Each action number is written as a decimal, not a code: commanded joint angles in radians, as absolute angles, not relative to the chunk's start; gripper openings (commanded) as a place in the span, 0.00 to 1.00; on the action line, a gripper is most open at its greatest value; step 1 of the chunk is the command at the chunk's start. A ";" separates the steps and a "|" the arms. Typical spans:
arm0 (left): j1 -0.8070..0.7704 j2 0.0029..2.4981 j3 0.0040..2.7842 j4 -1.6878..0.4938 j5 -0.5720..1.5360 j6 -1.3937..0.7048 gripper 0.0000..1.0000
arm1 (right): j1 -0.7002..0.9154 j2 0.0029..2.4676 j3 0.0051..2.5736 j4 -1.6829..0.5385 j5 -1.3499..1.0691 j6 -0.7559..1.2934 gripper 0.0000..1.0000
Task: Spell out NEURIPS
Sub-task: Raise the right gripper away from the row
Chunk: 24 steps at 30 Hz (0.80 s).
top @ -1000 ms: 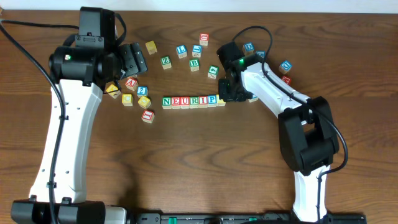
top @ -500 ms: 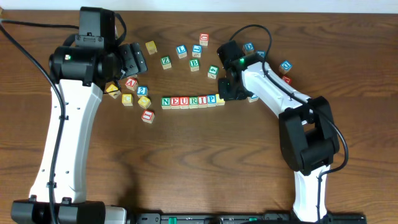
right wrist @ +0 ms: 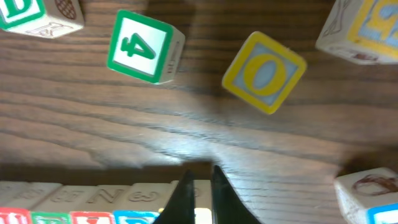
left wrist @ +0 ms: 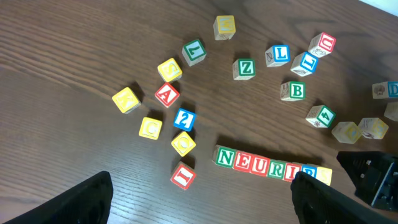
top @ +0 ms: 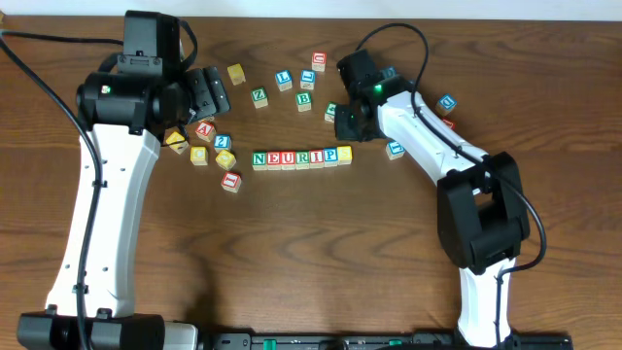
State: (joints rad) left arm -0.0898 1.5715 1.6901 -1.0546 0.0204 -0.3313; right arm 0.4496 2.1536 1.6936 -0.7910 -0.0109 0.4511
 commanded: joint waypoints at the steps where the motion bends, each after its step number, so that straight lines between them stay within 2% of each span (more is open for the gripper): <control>1: -0.087 1.581 1.686 -1.058 0.014 -0.310 0.90 | 0.474 2.180 1.686 -0.777 -0.002 0.505 0.03; 24: -0.087 1.581 1.686 -1.058 0.014 -0.310 0.90 | 0.495 2.225 1.686 -0.774 -0.007 0.538 0.01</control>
